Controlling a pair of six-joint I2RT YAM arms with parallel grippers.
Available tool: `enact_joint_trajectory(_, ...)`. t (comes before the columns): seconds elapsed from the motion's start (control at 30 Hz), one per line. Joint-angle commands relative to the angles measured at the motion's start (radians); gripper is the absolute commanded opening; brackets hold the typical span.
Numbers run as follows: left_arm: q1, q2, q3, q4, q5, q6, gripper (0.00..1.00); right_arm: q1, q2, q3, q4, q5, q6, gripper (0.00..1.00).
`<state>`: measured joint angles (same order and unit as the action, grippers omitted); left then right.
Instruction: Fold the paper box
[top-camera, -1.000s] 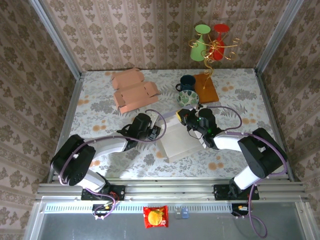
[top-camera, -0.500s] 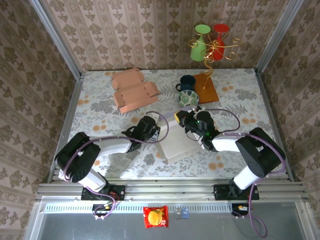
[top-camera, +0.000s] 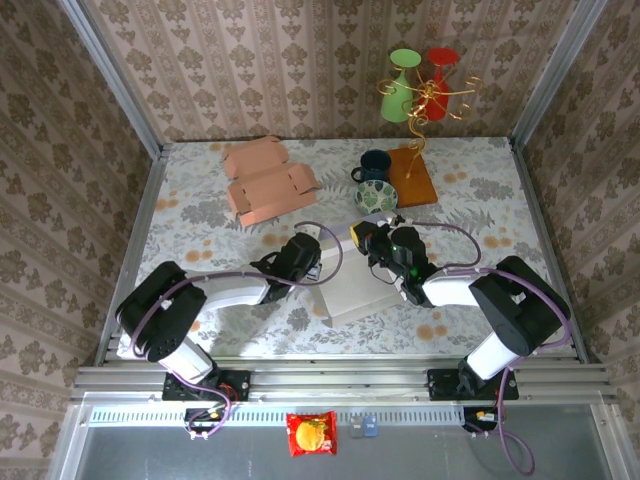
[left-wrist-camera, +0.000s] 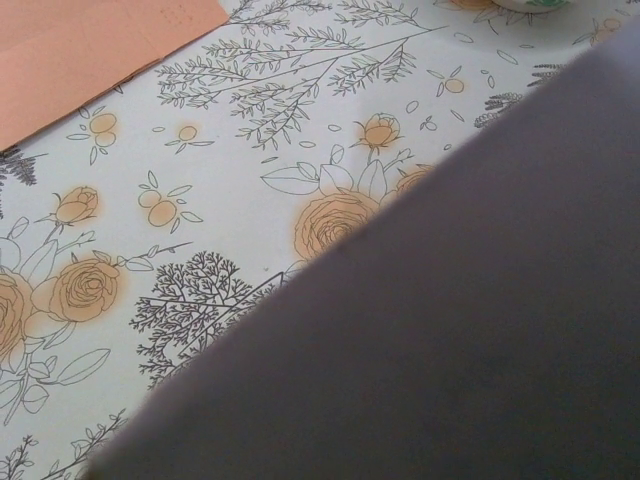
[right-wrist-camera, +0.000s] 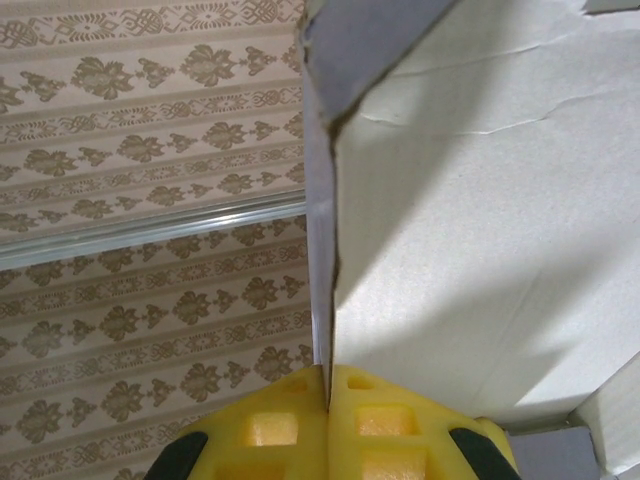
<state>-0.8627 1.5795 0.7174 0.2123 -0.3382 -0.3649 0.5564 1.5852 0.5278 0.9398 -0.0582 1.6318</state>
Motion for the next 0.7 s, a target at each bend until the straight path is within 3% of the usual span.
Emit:
enact_joint_trajectory(0.0, -0.015, 0.023, 0.057, 0.017, -0.066, -0.035, 0.17, 0.022, 0.006, -0.025, -0.055, 0.043, 0.02, 0.0)
enact_joint_trajectory(0.23, -0.027, 0.052, 0.087, 0.01, -0.089, -0.053, 0.13, 0.04, 0.006, -0.029, -0.055, 0.072, 0.036, 0.0)
enact_joint_trajectory(0.43, -0.033, 0.065, 0.099, 0.005, -0.1, -0.062, 0.0, 0.049, -0.008, -0.027, -0.076, 0.091, 0.048, 0.0)
enact_joint_trajectory(0.67, -0.034, 0.079, 0.11, -0.007, -0.119, -0.067, 0.0, 0.056, -0.026, -0.023, -0.104, 0.103, 0.047, 0.0)
